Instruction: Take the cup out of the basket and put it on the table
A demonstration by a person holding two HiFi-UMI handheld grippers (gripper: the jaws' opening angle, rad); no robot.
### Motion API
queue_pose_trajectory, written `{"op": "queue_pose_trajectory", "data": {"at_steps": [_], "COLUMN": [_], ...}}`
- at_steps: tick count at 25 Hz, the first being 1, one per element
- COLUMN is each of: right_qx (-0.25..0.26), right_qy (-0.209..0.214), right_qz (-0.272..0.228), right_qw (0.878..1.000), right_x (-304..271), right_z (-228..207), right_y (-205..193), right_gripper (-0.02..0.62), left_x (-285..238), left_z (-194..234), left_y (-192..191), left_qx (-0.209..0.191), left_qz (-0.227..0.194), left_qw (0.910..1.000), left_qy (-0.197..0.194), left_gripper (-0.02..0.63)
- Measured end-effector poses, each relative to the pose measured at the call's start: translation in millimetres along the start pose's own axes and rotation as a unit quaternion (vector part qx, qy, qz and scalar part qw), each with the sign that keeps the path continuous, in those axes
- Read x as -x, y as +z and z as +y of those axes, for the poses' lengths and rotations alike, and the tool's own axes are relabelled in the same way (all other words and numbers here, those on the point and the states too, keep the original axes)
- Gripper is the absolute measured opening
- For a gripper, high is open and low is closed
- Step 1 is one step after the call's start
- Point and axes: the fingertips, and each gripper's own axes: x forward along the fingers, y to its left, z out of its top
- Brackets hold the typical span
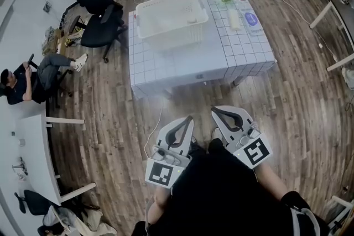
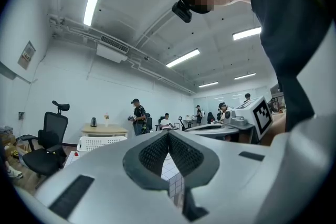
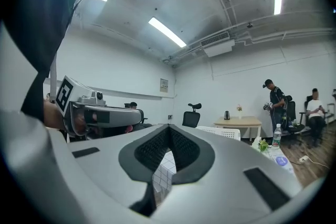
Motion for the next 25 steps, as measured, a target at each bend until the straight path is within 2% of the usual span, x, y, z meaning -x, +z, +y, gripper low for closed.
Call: {"op": "queue_pose_trajectory", "data": {"at_steps": [12, 20, 25], "right_qx": [0.003, -0.003, 0.001], "right_qy": [-0.003, 0.013, 0.02], "right_qz": [0.007, -0.011, 0.003], "right_qw": [1.0, 1.0, 1.0], "right_x": [17, 32, 38], "right_z": [-22, -41, -51], "right_y": [-7, -5, -13], "right_gripper": [0.017, 0.017, 0.017], "left_x": [-24, -48, -51], "left_z": [-15, -35, -39], "left_y": [-1, -2, -8], "left_qx": [-0.003, -0.01, -0.006], "left_qz": [0.004, 0.008, 0.017], "left_qw": [1.0, 0.9999, 0.9996], "left_qy": [0.003, 0.01, 0.024], "left_gripper": [0.009, 0.009, 0.009]}}
